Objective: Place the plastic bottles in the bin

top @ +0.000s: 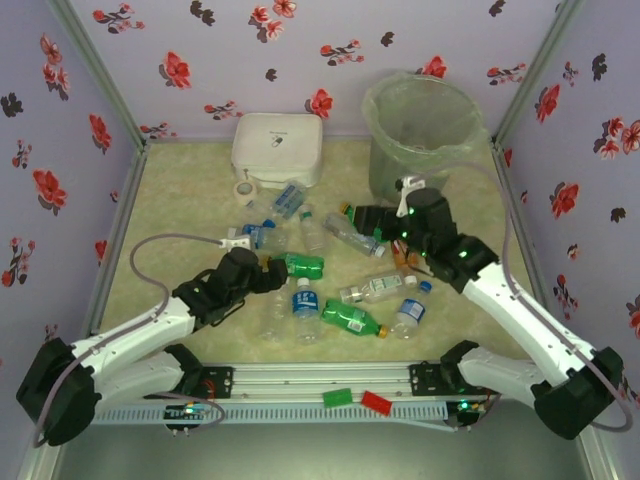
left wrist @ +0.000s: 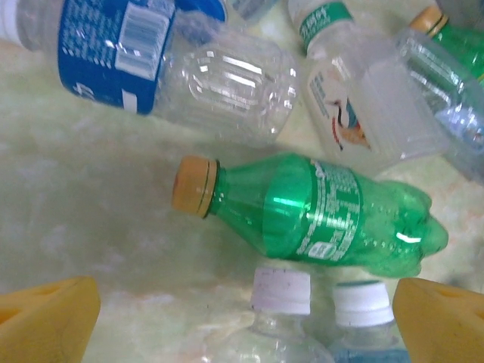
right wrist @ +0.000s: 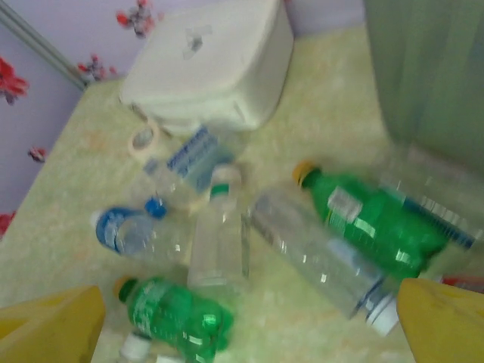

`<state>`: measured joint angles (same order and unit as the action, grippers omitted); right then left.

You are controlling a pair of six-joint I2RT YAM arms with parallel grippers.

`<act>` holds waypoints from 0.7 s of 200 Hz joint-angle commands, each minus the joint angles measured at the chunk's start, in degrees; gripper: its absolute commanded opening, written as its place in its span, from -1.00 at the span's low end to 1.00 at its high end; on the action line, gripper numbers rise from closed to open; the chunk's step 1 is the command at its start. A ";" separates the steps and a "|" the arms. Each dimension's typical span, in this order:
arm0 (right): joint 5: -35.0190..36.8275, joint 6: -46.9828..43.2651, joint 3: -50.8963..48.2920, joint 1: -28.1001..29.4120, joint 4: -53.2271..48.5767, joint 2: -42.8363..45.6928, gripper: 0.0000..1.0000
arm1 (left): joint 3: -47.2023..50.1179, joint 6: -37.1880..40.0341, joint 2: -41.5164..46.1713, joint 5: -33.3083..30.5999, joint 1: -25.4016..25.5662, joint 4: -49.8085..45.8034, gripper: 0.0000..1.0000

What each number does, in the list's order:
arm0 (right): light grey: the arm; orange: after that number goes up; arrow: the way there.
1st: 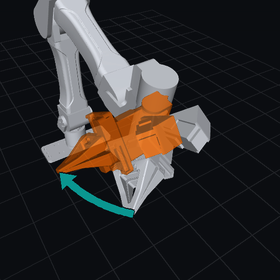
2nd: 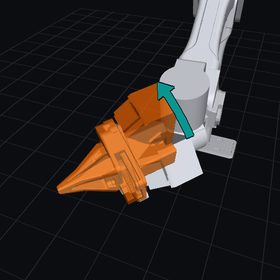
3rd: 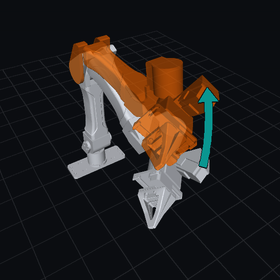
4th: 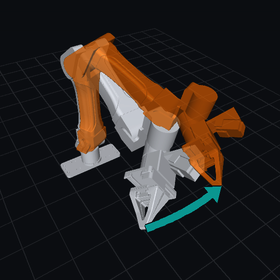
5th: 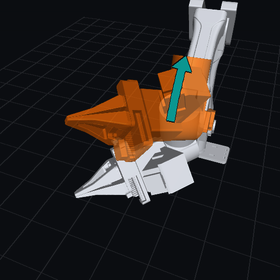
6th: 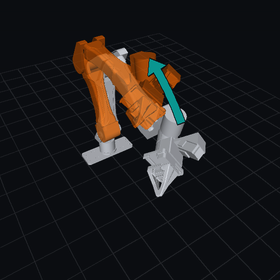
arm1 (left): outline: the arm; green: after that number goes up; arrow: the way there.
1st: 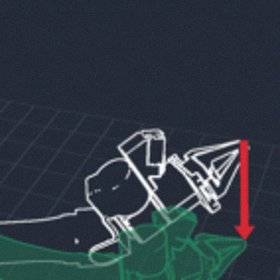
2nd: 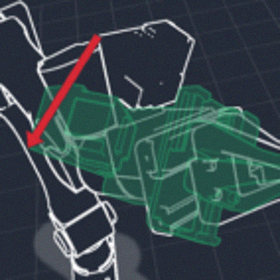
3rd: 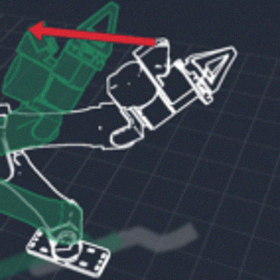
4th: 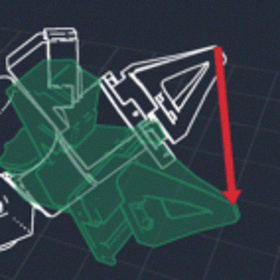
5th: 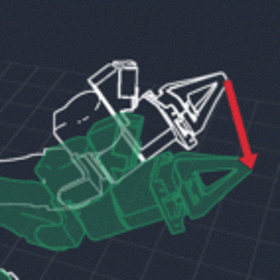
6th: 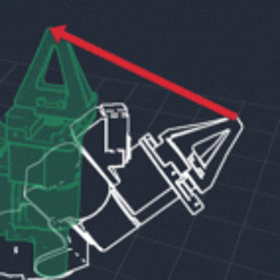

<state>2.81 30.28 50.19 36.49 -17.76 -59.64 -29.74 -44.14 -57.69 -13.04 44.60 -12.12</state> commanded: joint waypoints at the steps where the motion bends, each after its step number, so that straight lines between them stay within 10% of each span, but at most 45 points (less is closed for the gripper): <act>1: 2.02 8.04 -4.91 2.15 9.71 -0.70 0.99 | -2.55 1.83 -0.33 3.89 -0.09 -6.03 1.00; 140: 2.90 8.96 -2.37 2.53 14.29 -13.14 0.99 | 2.45 -7.53 4.39 11.43 14.14 -19.78 0.81</act>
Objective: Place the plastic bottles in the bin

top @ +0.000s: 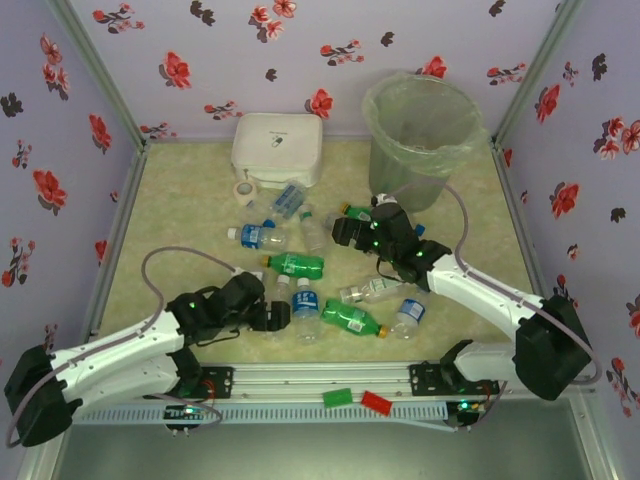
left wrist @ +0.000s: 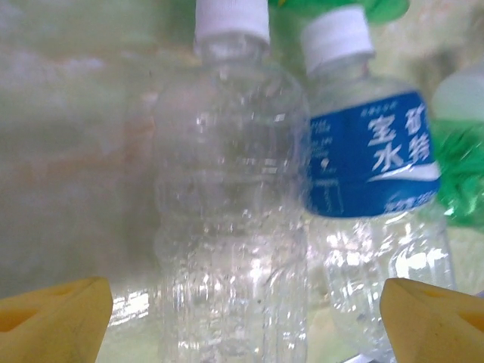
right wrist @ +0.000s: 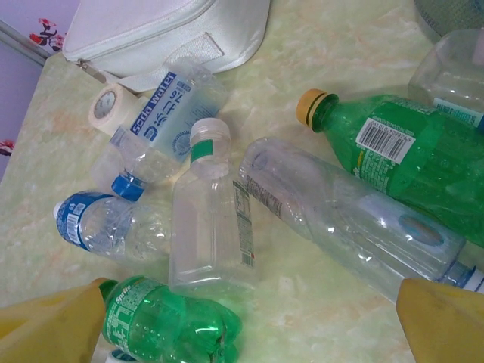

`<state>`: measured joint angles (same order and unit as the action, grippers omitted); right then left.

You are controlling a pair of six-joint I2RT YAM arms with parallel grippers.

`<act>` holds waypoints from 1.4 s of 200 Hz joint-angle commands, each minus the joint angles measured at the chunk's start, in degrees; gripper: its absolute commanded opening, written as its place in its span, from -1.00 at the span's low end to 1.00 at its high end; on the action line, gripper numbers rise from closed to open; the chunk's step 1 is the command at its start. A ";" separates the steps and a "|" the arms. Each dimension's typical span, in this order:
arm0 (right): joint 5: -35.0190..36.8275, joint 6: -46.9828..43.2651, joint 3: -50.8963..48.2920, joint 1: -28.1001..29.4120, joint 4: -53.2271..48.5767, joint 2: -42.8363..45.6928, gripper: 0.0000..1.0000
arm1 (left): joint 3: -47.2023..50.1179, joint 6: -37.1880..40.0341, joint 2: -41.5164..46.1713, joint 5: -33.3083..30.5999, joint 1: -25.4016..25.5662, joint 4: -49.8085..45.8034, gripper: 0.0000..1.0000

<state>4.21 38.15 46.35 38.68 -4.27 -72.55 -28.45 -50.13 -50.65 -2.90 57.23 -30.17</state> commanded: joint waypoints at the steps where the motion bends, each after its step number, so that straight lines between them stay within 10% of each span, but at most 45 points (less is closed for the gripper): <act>1: 1.55 1.07 1.47 0.35 0.78 -0.22 0.99 | 1.14 -1.46 -2.80 1.30 1.54 -1.64 0.81; 122: 4.30 0.88 0.50 0.35 -3.30 3.81 0.99 | 3.79 -1.07 -10.43 -3.70 1.82 2.66 0.23; 152: 5.56 1.20 -0.17 0.35 -3.34 4.77 0.99 | 3.93 -0.83 -9.32 -3.78 1.83 2.42 -0.13; 216: 4.07 2.10 0.03 0.30 -1.17 3.44 0.99 | 1.86 -1.55 2.27 -13.01 1.70 -1.83 -0.20; 280: -10.02 1.30 -0.06 0.32 5.19 4.79 0.99 | 1.62 7.91 -0.21 -19.45 -2.87 28.90 -0.17</act>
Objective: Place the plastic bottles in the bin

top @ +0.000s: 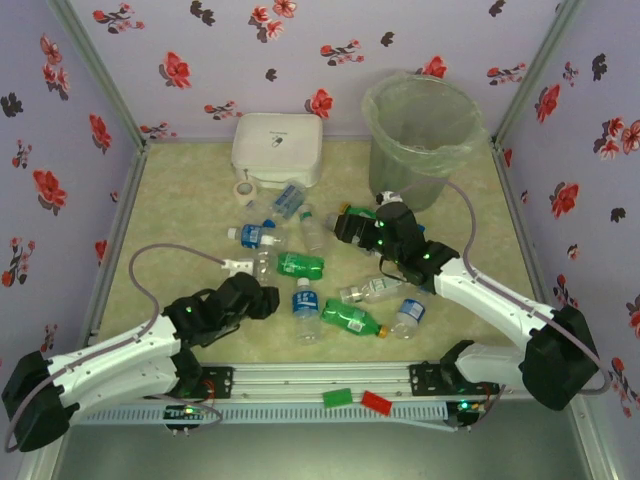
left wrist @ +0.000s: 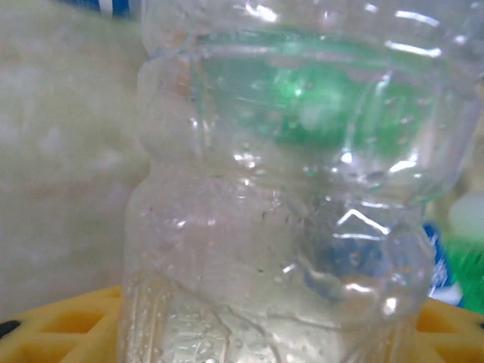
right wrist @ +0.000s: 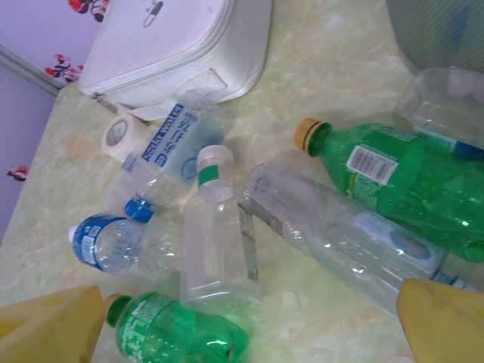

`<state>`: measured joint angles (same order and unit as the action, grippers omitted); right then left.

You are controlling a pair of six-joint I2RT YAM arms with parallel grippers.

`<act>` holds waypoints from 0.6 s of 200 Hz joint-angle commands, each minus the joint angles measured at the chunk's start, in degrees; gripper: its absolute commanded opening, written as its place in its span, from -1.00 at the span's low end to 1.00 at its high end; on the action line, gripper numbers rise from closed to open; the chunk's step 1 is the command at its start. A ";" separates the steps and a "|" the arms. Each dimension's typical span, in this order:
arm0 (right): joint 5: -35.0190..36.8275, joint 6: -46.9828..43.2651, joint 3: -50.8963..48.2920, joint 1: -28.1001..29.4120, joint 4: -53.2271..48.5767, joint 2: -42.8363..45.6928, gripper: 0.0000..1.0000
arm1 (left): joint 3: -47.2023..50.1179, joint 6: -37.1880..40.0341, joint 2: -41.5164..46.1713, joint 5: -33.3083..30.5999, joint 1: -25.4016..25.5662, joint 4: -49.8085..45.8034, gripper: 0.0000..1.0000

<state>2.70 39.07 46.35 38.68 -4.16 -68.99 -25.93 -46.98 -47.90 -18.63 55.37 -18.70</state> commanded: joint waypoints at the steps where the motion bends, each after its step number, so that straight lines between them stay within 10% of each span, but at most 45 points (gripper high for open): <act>1: -8.81 0.39 -0.09 0.29 5.32 1.23 0.99 | -1.01 4.95 -3.20 -3.62 -1.04 17.67 -0.17; 120: -21.02 -0.16 -0.30 0.44 18.80 0.85 0.93 | -17.13 11.36 -22.70 19.70 -1.15 28.18 -0.15</act>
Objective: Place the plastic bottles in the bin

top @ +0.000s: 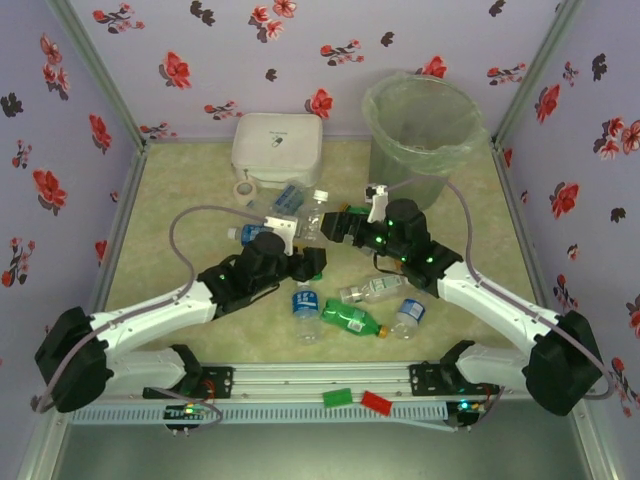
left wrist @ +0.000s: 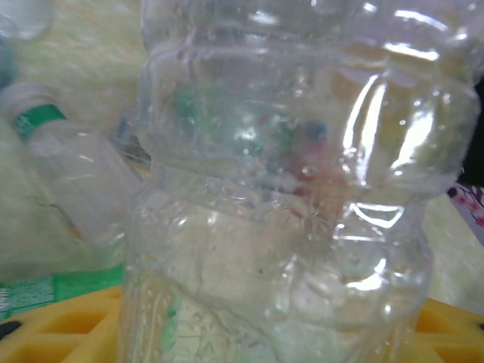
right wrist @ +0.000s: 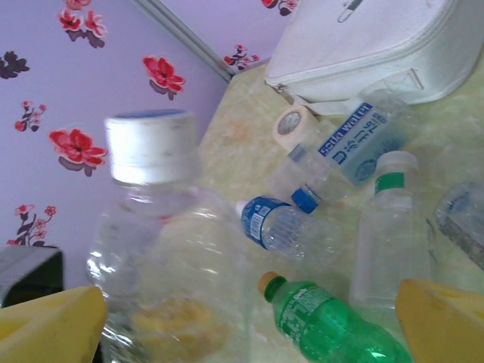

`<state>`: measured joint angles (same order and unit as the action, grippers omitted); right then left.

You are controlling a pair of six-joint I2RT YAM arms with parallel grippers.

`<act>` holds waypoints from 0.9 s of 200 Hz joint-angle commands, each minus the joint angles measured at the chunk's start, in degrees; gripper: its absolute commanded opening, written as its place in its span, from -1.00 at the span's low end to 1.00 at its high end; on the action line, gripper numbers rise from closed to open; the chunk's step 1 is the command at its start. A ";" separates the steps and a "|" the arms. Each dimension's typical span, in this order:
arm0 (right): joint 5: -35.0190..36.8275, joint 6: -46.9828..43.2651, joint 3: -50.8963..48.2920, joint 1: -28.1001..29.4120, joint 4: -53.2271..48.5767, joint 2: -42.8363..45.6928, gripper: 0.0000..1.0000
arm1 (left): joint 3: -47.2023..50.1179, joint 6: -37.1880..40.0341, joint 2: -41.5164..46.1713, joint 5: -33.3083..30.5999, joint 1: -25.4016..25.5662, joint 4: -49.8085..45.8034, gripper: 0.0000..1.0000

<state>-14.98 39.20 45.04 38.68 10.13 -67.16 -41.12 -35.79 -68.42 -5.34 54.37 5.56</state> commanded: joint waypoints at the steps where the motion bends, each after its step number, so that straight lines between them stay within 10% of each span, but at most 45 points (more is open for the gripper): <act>1: -3.32 -0.23 1.02 0.44 4.57 -1.06 0.92 | -1.94 0.14 -2.30 6.58 -0.14 3.92 -0.15; 128: 1.47 3.70 -2.11 0.44 6.11 -4.29 0.29 | 2.80 -0.96 -1.87 12.02 0.74 13.72 -0.03; 180: 2.70 3.44 -2.15 0.44 5.58 -4.13 0.06 | 3.27 -1.36 -1.49 10.94 0.48 13.92 1.00</act>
<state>-15.22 43.13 43.00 39.27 16.80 -71.07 -38.26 -37.30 -70.91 5.08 54.65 15.84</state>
